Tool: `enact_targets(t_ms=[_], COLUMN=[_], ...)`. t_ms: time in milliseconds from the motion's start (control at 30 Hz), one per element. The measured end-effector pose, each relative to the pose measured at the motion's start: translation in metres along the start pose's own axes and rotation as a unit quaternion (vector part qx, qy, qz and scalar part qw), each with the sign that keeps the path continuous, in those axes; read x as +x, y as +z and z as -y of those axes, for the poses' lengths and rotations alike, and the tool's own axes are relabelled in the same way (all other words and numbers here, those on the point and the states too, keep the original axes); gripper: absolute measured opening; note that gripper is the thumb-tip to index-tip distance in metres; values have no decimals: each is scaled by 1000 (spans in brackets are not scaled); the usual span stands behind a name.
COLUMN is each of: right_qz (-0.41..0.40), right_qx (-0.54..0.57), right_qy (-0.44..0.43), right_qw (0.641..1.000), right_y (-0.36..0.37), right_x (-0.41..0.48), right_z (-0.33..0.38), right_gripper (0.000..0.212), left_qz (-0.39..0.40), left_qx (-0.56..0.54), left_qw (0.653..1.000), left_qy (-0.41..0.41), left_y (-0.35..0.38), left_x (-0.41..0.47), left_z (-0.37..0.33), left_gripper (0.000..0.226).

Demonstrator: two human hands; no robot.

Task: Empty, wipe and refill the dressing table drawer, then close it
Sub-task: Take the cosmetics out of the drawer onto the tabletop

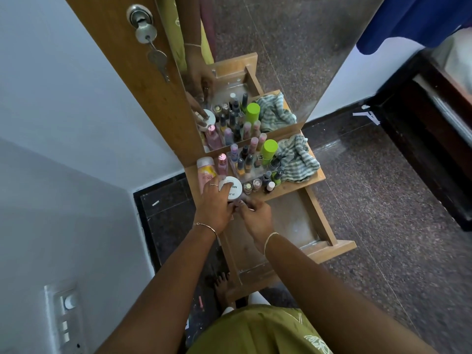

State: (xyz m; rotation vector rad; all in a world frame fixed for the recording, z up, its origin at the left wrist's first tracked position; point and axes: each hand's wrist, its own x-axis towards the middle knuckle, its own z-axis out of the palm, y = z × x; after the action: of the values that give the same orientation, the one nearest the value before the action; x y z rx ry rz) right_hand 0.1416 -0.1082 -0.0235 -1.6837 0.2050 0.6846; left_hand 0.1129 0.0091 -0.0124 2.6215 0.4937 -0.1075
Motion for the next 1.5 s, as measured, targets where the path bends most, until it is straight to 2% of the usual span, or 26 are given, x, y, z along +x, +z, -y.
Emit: enact_targets(t_ms=[200,333,467,633,700,767,833,967,1233,1367,1500], right_qz=[-72,-139,-199,-215,-200,-153,-124,-104,-108,-78,-61], right_qx=[-25,-70,-183,-354,-438,-528,-562,-565,-577,-592,-576], right_qy=[13,-15,-46,-117,-160,-182,-180,-171,-157,-160,-156], right_qw=[997,988,962,903,862,815,798,800,794,786,800], right_y=[-22,-56,-92,-122,-131,-137,-139,-134,-118,-114,-120], right_x=[-6,-11,-3,38,60,81,97,121,144,152,152], right_z=[3,9,22,46,52,54,55,53,50,55,65], right_gripper=[3,12,21,22,21,41,58,68,61,56,49], left_qz=[-6,-58,-89,-108,-113,-120,-121,-112,-76,-79,-75], left_qx=[72,90,164,185,182,187,186,188,223,211,189], left_qw=[997,990,967,941,938,936,937,940,947,952,960], left_qy=[27,92,176,262,273,272,269,262,216,206,191], left_y=[-10,-18,-23,-27,-28,-28,-27,-19,-1,3,10], left_x=[-12,-14,-9,6,11,16,18,17,-1,-13,-31], left_z=[-6,-21,-44,-71,-75,-75,-71,-63,-51,-48,-46], left_gripper=[48,31,24,21,22,21,19,22,30,29,27])
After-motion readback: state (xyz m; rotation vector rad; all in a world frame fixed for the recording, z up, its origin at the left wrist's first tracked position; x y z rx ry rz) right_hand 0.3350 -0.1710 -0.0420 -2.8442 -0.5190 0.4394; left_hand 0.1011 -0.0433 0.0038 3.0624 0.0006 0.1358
